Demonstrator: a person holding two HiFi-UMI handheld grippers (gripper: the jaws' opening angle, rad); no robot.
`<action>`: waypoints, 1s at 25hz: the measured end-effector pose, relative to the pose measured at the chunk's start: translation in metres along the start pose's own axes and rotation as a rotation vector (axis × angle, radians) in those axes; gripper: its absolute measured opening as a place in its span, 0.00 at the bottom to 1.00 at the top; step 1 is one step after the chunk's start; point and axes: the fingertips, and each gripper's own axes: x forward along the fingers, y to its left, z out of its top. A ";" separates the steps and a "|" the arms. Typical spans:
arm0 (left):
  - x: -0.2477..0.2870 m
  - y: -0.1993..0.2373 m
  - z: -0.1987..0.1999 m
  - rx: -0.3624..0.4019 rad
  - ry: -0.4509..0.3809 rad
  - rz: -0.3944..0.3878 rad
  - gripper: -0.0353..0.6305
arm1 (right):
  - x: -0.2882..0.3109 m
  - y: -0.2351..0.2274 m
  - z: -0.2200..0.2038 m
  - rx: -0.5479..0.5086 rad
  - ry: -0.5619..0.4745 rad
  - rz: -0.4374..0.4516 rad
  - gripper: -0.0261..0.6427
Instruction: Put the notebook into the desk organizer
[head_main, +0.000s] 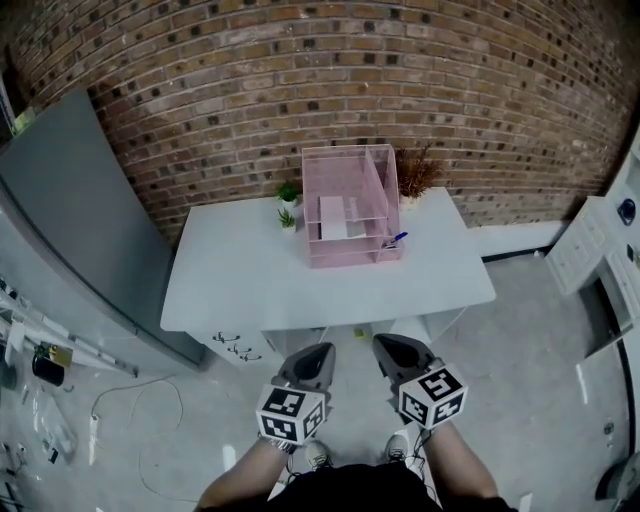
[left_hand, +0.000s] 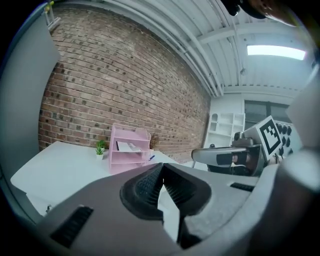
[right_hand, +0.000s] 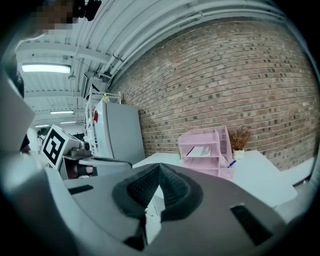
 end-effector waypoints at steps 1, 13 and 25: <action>0.002 -0.005 0.001 -0.002 -0.002 0.006 0.06 | -0.004 -0.004 0.001 -0.003 -0.002 0.006 0.04; 0.021 -0.060 0.001 -0.015 -0.009 0.106 0.06 | -0.048 -0.039 0.000 -0.005 -0.006 0.114 0.04; 0.021 -0.090 -0.001 -0.022 -0.028 0.146 0.06 | -0.072 -0.048 -0.001 -0.018 -0.008 0.163 0.04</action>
